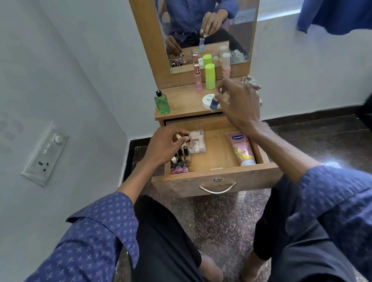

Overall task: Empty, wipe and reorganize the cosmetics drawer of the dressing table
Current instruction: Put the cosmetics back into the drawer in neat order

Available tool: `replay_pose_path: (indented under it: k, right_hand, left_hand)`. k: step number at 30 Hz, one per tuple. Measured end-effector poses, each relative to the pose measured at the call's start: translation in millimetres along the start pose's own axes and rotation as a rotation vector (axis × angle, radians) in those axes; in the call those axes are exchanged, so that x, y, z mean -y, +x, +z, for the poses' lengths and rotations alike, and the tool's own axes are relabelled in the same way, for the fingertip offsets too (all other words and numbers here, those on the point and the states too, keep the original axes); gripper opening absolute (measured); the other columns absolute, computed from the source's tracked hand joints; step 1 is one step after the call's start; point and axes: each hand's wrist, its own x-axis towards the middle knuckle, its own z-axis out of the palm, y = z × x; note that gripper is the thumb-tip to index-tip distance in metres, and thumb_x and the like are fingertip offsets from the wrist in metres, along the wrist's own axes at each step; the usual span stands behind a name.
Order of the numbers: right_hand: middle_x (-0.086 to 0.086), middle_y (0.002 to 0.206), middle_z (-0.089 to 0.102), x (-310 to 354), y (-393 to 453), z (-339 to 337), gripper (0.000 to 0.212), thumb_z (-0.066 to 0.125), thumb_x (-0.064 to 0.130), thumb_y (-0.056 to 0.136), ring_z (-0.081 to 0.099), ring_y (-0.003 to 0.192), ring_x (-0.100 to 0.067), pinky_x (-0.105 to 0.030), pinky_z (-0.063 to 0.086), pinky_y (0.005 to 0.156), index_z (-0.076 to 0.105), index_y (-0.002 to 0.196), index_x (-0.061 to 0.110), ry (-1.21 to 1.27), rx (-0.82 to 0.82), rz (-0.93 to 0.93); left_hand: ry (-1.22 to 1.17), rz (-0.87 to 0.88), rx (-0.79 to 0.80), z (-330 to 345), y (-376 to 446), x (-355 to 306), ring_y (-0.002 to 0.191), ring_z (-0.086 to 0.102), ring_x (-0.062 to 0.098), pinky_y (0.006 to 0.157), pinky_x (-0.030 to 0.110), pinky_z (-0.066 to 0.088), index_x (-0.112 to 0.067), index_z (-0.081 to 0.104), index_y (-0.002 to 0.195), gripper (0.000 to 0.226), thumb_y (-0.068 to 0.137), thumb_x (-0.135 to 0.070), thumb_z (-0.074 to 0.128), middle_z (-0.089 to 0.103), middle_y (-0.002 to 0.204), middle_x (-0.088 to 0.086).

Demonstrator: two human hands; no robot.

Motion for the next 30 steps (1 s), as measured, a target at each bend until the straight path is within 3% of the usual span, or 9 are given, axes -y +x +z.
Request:
replay_pose_path:
  k: [2,6,15,22,25,30]
  right_hand:
    - [0.012,0.091,0.073,11,-28,5,0.006,0.07,0.027,0.095,0.064,0.076,-0.003,-0.026,0.054,0.067,0.07,0.099,0.023,0.081,0.05,0.06]
    - [0.015,0.087,0.071,30,-78,26,0.004,0.074,0.028,0.094,0.062,0.072,0.005,-0.011,0.038,0.058,0.072,0.098,0.027,0.163,0.178,0.247]
    - [0.011,0.085,0.074,41,-122,60,0.007,0.075,0.025,0.088,0.068,0.076,-0.009,-0.037,0.058,0.067,0.072,0.094,0.025,0.157,0.354,0.226]
    - [0.007,0.086,0.073,40,-123,60,0.009,0.078,0.027,0.09,0.068,0.076,-0.012,-0.035,0.057,0.067,0.074,0.096,0.021,0.123,0.394,0.176]
    - [0.007,0.087,0.075,40,-124,60,0.011,0.079,0.027,0.09,0.069,0.077,-0.011,-0.03,0.055,0.066,0.075,0.098,0.02,0.138,0.413,0.191]
    - [0.012,0.082,0.071,41,-121,61,0.012,0.081,0.033,0.087,0.067,0.078,-0.01,-0.033,0.057,0.068,0.072,0.091,0.026,0.111,0.482,0.199]
  left_hand:
    - [0.026,0.01,0.038,2,-7,2,0.08,0.064,0.002,0.075,0.034,0.054,-0.025,0.081,0.108,0.016,0.096,-0.032,0.074,0.071,0.095,-0.015]
    - [0.117,0.032,0.082,9,-17,6,0.087,0.064,0.011,0.073,0.032,0.048,-0.027,0.081,0.108,0.017,0.095,-0.035,0.075,0.073,0.099,-0.011]
    - [0.179,0.002,0.104,14,-27,9,0.092,0.066,0.013,0.08,0.035,0.052,-0.024,0.081,0.104,0.014,0.093,-0.03,0.076,0.073,0.103,-0.007]
    - [0.222,0.027,0.142,20,-23,3,0.091,0.065,0.013,0.077,0.031,0.051,-0.021,0.082,0.101,0.01,0.093,-0.024,0.076,0.073,0.099,-0.006]
    - [0.245,0.001,0.159,23,-26,6,0.095,0.065,0.014,0.082,0.034,0.054,-0.021,0.083,0.105,0.014,0.093,-0.024,0.078,0.073,0.103,-0.005]
    - [0.327,0.003,0.178,24,-25,6,0.093,0.065,0.015,0.082,0.037,0.055,-0.023,0.083,0.108,0.018,0.092,-0.026,0.077,0.073,0.101,-0.007]
